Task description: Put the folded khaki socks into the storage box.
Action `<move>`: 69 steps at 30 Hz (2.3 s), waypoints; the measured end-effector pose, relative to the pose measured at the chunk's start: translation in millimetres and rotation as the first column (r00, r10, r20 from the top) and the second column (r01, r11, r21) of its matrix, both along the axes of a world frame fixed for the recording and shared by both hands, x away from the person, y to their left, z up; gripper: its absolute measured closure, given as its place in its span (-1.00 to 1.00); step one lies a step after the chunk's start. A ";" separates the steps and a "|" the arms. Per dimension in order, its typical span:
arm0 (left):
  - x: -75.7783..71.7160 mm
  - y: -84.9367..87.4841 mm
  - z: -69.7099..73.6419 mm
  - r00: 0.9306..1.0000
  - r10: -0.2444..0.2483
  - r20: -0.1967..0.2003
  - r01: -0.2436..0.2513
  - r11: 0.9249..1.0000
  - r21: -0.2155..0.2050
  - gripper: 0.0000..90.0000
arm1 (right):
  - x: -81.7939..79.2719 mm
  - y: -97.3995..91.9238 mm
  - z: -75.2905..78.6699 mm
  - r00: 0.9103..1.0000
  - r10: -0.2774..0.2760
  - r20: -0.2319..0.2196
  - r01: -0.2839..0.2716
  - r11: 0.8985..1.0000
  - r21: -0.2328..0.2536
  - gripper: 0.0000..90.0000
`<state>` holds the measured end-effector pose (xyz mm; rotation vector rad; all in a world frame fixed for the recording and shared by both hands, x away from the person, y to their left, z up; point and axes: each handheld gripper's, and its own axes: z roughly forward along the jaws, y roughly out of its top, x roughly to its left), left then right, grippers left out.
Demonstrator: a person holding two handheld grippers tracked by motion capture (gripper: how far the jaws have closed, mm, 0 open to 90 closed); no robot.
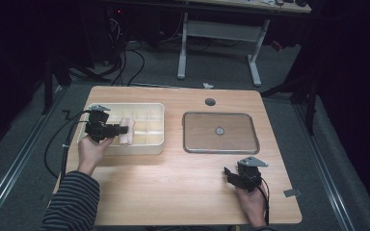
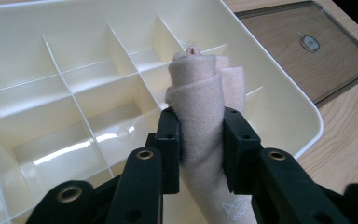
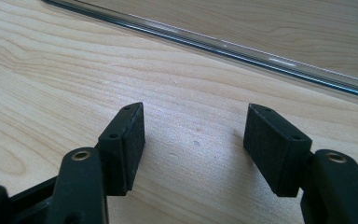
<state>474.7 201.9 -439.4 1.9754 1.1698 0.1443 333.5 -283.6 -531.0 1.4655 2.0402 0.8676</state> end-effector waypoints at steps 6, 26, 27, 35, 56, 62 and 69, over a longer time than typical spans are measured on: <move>3.9 2.1 -4.2 1.000 0.003 -0.017 -0.004 1.000 -0.015 0.59 | 0.0 0.0 0.0 1.000 0.000 0.000 0.000 1.000 0.000 -0.14; 8.5 6.8 -29.8 0.998 0.017 -0.066 -0.012 0.997 0.078 0.58 | 0.0 0.0 0.0 1.000 0.000 0.000 0.000 1.000 0.000 -0.14; 8.5 6.6 -30.0 0.998 0.016 -0.066 -0.011 0.997 0.081 0.58 | 0.0 0.0 0.0 1.000 0.000 0.000 0.000 1.000 0.000 -0.14; 7.2 2.2 -32.7 0.998 -0.005 -0.059 0.014 0.989 0.150 0.59 | 0.0 0.0 0.0 1.000 0.000 0.000 0.000 1.000 0.000 -0.14; 3.8 -6.9 -38.4 0.995 -0.068 -0.067 0.084 0.960 0.268 0.60 | 0.0 0.0 0.0 1.000 0.000 0.000 0.000 1.000 0.000 -0.14; 3.6 -3.5 -36.8 0.996 -0.060 -0.069 0.075 0.970 0.232 0.53 | 0.0 0.0 0.0 1.000 0.000 0.000 0.000 1.000 0.000 -0.14; 1.8 0.6 -29.2 0.998 -0.031 -0.048 0.040 0.979 0.200 0.28 | 0.0 0.0 0.0 1.000 0.000 0.000 0.000 1.000 0.000 -0.14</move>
